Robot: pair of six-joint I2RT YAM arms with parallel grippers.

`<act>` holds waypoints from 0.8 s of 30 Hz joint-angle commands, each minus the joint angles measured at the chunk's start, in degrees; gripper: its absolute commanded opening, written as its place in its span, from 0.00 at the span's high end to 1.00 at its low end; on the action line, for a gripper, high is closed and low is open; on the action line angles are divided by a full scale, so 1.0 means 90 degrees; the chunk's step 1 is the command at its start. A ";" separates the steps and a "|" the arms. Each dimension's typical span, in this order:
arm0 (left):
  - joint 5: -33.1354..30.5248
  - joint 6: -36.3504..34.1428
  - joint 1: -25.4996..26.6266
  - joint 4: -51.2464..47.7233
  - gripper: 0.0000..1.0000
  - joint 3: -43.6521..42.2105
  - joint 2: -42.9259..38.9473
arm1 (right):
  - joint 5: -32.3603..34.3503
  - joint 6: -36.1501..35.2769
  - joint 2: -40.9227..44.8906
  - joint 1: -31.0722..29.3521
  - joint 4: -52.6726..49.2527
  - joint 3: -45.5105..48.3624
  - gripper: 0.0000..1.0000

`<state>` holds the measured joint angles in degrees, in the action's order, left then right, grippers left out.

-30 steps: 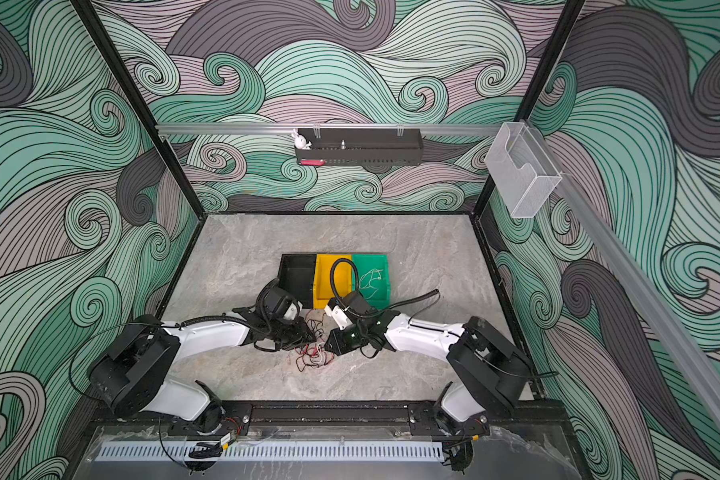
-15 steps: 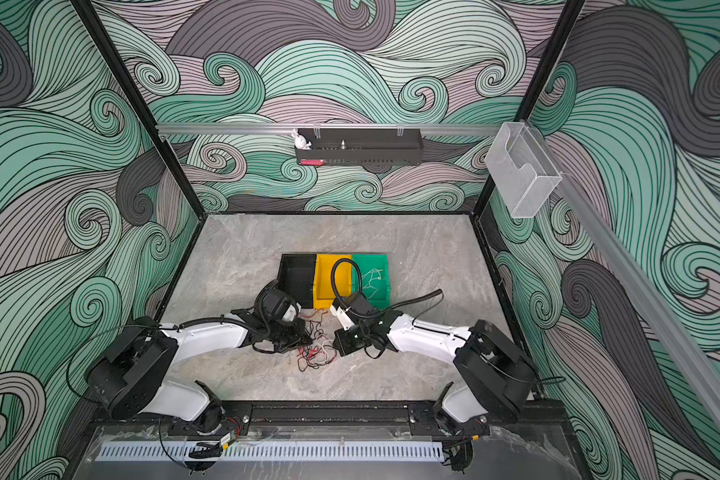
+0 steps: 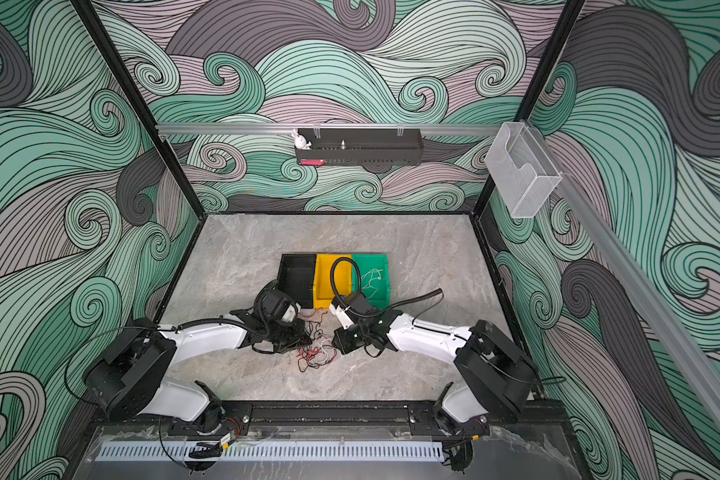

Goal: Untangle the cables
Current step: 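Reach the right gripper into the tangle and pinch another white wire, then pull the white wire out of the tangle and lift it beside the green bin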

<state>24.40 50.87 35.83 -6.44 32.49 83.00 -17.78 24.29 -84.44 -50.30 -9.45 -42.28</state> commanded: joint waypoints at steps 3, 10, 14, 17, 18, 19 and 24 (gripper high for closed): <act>-0.0114 0.0030 0.0054 -0.0090 1.00 -0.0055 -0.0092 | 0.0148 -0.0160 -0.0058 -0.0016 0.0125 -0.0164 0.91; -0.0124 0.0040 0.0056 -0.0115 1.00 -0.0085 -0.0126 | 0.1076 -0.0372 0.0190 0.0093 -0.0279 -0.0229 0.98; -0.0147 0.0027 0.0052 -0.0173 1.00 -0.0100 -0.0121 | 0.1835 -0.0579 0.0262 0.0257 -0.0778 -0.0306 0.98; -0.0248 0.0031 0.0052 -0.0277 1.00 -0.0090 -0.0343 | 0.2230 -0.0677 0.0314 0.0412 -0.1090 -0.0330 0.99; -0.0269 0.0032 0.0052 -0.0282 1.00 -0.0103 -0.0360 | 0.2319 -0.0678 0.0346 0.0491 -0.1167 -0.0323 0.99; -0.0279 0.0035 0.0052 -0.0293 1.00 -0.0095 -0.0372 | 0.2372 -0.0678 0.0384 0.0569 -0.1202 -0.0314 0.99; -0.0323 0.0041 0.0044 -0.0330 1.00 -0.0129 -0.0424 | 0.2481 -0.0625 0.0638 0.1116 -0.1495 -0.0241 0.99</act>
<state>22.92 50.89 35.83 -7.46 31.94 80.18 1.17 19.20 -80.64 -42.46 -19.33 -44.03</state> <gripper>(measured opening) 0.049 0.049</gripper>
